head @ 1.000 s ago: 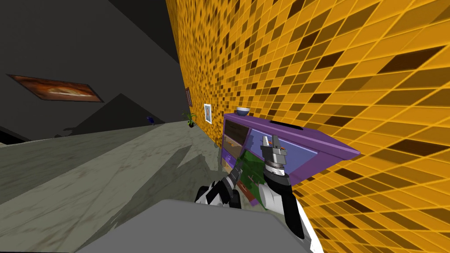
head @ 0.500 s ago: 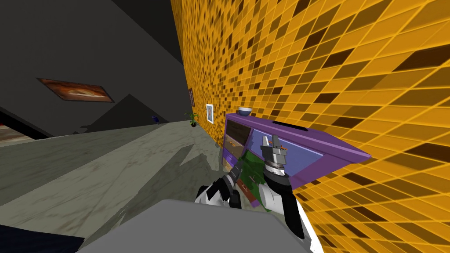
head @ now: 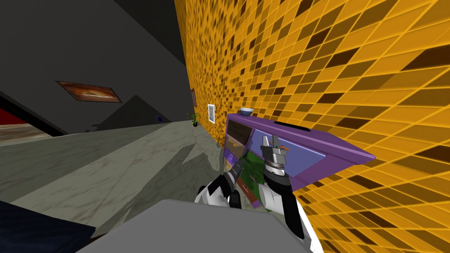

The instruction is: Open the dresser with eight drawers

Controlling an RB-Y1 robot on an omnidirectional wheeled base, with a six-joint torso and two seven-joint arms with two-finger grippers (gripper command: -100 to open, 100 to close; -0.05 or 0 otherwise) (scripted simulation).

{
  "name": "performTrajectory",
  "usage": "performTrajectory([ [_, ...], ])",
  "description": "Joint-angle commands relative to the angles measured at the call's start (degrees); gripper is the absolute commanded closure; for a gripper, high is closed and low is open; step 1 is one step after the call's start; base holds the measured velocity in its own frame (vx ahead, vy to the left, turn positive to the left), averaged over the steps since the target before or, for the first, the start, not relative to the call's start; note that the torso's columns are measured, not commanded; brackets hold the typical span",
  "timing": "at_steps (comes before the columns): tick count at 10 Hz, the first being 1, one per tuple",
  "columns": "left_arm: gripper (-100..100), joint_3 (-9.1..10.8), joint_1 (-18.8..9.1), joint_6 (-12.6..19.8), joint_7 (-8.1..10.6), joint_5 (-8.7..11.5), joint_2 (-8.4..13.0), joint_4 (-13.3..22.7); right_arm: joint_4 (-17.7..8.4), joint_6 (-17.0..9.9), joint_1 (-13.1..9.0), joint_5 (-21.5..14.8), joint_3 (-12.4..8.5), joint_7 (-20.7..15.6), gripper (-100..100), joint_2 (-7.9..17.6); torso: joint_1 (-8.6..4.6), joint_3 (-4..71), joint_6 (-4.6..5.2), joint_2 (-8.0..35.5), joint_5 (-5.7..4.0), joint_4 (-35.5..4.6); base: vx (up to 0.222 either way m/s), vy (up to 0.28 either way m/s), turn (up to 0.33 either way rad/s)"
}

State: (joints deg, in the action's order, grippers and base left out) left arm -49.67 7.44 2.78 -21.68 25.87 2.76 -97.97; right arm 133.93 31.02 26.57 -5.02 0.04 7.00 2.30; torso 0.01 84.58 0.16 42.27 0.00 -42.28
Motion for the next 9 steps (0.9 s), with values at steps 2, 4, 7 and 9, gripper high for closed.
performTrajectory([
  [2,-100,-0.33,-0.6,2.5,-0.05,0.6,-1.9,-2.3,0.0,0.0,0.0,0.0,0.0,0.0,0,0.0,-0.02,0.0,-0.04,0.0,0.00,0.0,-0.010,0.000,0.013],
  [4,0,0.17,-0.8,2.5,0.03,0.7,-0.9,-2.1,0.0,0.0,0.0,0.0,0.0,0.0,0,0.0,-0.01,0.0,-0.10,0.0,0.00,0.0,0.000,0.000,0.000],
  [7,0,0.17,-0.8,2.5,0.03,0.7,-0.9,-2.1,0.0,0.0,0.0,0.0,0.0,0.0,0,0.0,-0.01,0.0,-0.16,0.0,0.00,0.0,0.000,0.000,0.000],
  [9,0,0.17,-0.8,2.5,0.03,0.7,-0.9,-2.1,0.0,0.0,0.0,0.0,0.0,0.0,0,0.0,-0.01,0.0,-0.16,0.0,0.00,0.0,0.000,0.000,0.000],
])
